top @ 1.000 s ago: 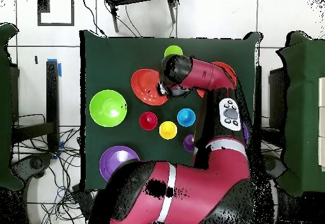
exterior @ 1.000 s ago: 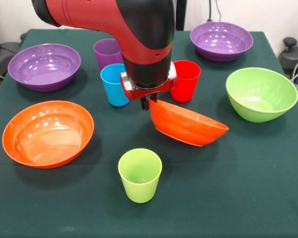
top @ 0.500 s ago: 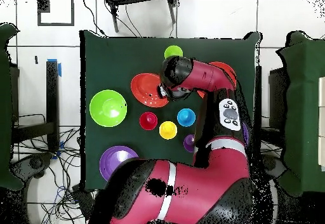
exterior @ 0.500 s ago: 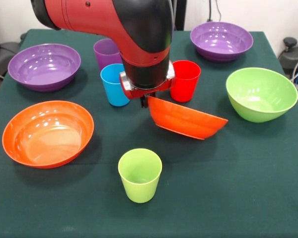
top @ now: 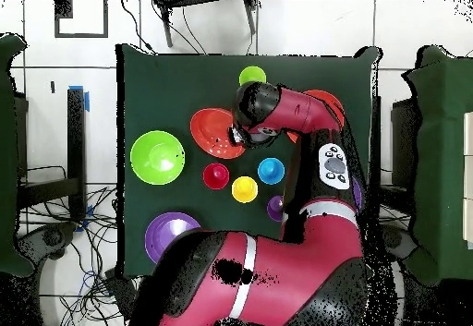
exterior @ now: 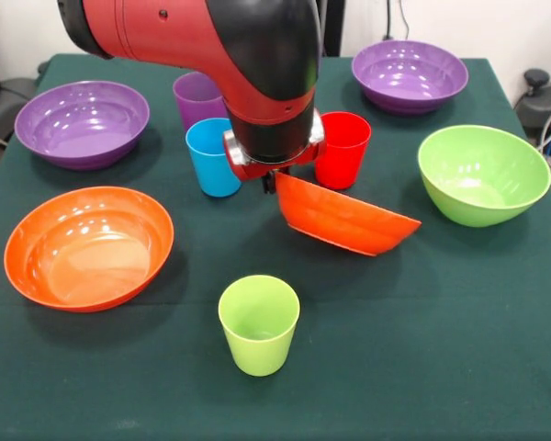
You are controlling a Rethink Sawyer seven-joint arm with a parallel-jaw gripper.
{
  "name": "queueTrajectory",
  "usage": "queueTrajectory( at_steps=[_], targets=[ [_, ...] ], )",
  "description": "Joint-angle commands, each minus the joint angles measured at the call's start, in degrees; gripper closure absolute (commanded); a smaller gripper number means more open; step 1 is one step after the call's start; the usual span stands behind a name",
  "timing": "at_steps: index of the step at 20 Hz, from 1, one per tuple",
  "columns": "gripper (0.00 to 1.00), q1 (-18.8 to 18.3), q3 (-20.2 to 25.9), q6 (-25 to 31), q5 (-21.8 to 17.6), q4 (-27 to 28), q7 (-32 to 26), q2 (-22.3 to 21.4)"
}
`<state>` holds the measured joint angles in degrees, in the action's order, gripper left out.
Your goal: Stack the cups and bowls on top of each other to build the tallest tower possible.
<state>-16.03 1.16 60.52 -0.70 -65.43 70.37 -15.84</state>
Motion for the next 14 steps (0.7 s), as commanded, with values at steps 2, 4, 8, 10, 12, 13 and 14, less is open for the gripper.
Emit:
queueTrajectory(
  at_steps=[2, 4, 8, 10, 12, 13, 14],
  targets=[
    [0.0, 1.0, 3.4, 5.2, -1.4, -3.6, 4.1, 1.7],
    [0.0, 1.0, 3.3, 5.2, -1.4, -4.0, 4.2, 1.5],
    [0.0, 1.0, 3.1, 4.7, -1.3, -5.3, 4.5, 0.9],
    [0.0, 1.0, 3.0, 4.3, -1.3, -5.9, 4.7, 0.7],
    [0.0, 0.8, 3.3, 3.1, -1.4, -6.5, 4.3, 0.6],
    [0.0, 0.6, 3.4, 2.4, -1.4, -6.9, 4.1, 0.4],
    [0.0, 0.6, 3.6, 2.2, -1.4, -6.5, 4.0, 0.6]
  ],
)
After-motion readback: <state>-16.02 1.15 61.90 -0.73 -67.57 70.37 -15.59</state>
